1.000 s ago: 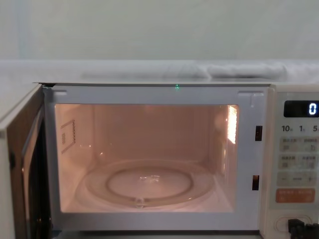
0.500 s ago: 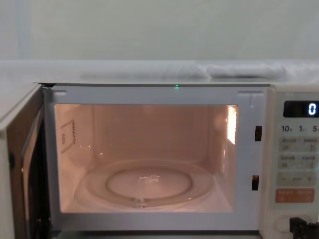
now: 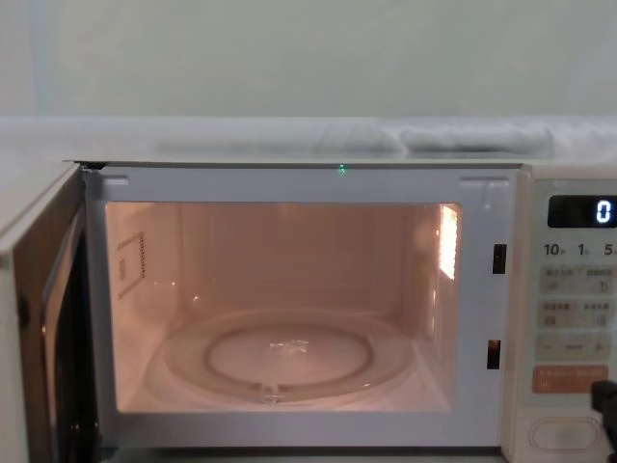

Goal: Press the button to open the microwave door with one hand; close the microwave door with the other hand.

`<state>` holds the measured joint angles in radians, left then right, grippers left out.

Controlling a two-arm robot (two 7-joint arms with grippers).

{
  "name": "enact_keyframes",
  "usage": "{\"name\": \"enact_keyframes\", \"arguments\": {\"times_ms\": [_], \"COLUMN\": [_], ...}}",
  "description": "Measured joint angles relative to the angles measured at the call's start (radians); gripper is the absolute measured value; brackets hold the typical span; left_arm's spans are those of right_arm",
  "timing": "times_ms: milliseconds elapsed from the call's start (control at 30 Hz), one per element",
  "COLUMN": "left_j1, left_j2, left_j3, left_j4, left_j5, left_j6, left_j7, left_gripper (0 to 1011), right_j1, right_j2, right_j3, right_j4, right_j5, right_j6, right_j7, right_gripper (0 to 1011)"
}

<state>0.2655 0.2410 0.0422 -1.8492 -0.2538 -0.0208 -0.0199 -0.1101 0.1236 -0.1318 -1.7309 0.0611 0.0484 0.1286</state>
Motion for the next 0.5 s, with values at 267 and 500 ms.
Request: {"name": "enact_keyframes", "arguments": {"times_ms": [267, 500], "left_j1": [0.0, 0.0], "left_j2": [0.0, 0.0], "left_j3": [0.0, 0.0], "left_j4": [0.0, 0.0], "left_j5": [0.0, 0.0], "left_j6": [0.0, 0.0], "left_j7": [0.0, 0.0], "left_gripper": [1001, 1001], "right_j1": [-0.044, -0.07], "right_j2": [0.039, 0.077], "right_j3": [0.049, 0.094], "right_j4": [-0.069, -0.097], "right_j5": [0.024, 0.056], "right_j6": [0.009, -0.001], "right_j7": [0.013, 0.042], "right_gripper": [0, 0]}}
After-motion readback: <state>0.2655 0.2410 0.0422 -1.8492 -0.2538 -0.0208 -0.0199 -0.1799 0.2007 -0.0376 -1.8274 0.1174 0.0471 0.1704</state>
